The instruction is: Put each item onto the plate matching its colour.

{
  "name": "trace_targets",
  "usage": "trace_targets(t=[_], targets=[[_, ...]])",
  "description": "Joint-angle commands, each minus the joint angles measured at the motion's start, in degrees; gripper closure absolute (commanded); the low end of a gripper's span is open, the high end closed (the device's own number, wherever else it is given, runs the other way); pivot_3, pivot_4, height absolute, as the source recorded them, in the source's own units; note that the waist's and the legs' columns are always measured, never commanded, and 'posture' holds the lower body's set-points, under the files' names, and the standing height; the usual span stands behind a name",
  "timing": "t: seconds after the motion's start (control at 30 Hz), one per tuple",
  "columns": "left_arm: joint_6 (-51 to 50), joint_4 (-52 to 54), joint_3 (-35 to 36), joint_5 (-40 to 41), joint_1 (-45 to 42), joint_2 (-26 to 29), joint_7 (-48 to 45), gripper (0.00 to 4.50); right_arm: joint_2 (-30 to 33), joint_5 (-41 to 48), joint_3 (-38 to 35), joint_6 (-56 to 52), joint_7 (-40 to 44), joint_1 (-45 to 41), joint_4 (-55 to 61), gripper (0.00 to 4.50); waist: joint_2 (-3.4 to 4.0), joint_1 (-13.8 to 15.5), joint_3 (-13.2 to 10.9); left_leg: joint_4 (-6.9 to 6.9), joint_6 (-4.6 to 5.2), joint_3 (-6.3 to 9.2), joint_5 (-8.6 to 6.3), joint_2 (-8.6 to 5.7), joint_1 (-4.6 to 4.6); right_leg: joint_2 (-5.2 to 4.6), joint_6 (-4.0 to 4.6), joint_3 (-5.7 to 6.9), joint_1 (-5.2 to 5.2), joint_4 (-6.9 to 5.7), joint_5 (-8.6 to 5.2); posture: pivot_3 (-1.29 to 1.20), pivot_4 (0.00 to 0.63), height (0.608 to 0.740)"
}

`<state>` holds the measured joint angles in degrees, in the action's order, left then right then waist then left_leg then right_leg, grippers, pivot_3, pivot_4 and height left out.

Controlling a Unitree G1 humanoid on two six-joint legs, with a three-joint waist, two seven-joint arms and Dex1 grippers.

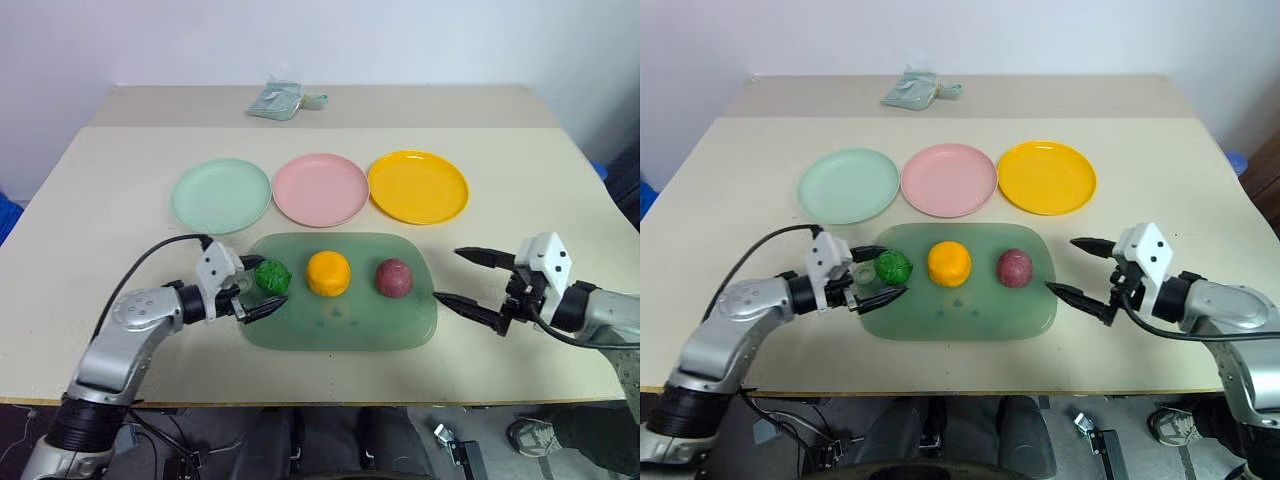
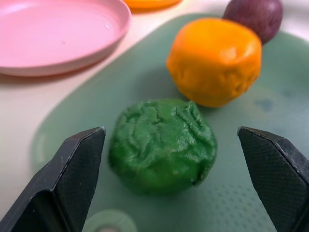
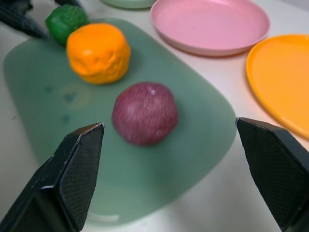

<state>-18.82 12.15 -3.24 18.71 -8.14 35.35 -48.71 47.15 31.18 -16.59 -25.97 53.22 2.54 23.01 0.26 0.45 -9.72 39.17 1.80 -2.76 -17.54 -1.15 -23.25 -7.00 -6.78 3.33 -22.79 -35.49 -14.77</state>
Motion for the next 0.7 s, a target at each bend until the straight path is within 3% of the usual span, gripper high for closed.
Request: trace_targets(t=[0.03, 0.13, 0.23, 0.43, 0.57, 0.7], targets=[[2.7, -2.1, 0.4, -1.7, -1.4, -1.5, 1.7, 0.85, -1.0, 0.3, 0.6, -0.4, -2.0, -0.4, 2.9, 0.00, 0.00, 0.2, 0.0, 0.00, 0.00, 0.00, 0.00, 0.00, -0.01, 0.01, 0.00, 0.00, -0.01, 0.00, 0.00, 0.00, 0.150, 0.740], [3.4, -3.0, 1.0, -2.0, -1.5, -2.2, 2.3, 2.09, -1.4, 0.0, 0.8, 0.1, -2.1, -0.1, 2.8, 0.00, -0.02, 0.4, 0.0, 0.05, 0.02, 0.00, 0.00, -0.02, -0.02, -0.01, -0.01, 0.01, 0.03, 0.00, 0.00, 0.00, 0.150, 0.740], [2.4, -6.0, 4.5, -2.5, -4.2, -4.8, 8.9, 2.11, -1.9, -0.2, 0.8, 1.6, -1.8, -0.2, 1.6, 0.00, -0.02, 0.4, 0.0, 0.05, 0.02, 0.01, 0.00, -0.02, -0.01, 0.00, -0.01, 0.01, 0.03, -0.01, 0.01, 0.00, 0.150, 0.740], [-2.5, -19.6, 11.6, -7.3, -19.7, -11.8, 31.3, 2.11, -3.3, -1.2, 2.7, 4.2, -1.5, -2.3, -0.6, 0.00, -0.19, 0.5, 0.0, 0.15, 0.02, 0.08, 0.03, -0.08, -0.04, 0.20, -0.04, 0.07, 0.04, -0.17, 0.02, 0.00, 0.150, 0.740], [-3.5, -29.3, 11.9, -9.7, -27.3, -13.2, 37.0, 2.11, -4.1, -1.4, 4.5, 3.7, -2.2, -4.8, -0.8, 0.00, -0.21, 0.3, 0.0, 0.16, 0.03, 0.02, 0.04, -0.12, -0.02, 0.23, -0.06, 0.12, 0.00, -0.42, 0.01, 0.00, 0.150, 0.740], [-1.8, -33.5, 11.5, -10.1, -30.5, -13.8, 37.0, 0.16, -5.7, -0.1, 6.1, 1.5, -4.2, -8.6, -0.8, 0.00, -0.27, 0.3, -0.1, 0.16, 0.03, -0.02, 0.05, -0.11, -0.02, 0.25, -0.07, 0.14, -0.01, -0.48, 0.01, 0.00, 0.150, 0.740]])
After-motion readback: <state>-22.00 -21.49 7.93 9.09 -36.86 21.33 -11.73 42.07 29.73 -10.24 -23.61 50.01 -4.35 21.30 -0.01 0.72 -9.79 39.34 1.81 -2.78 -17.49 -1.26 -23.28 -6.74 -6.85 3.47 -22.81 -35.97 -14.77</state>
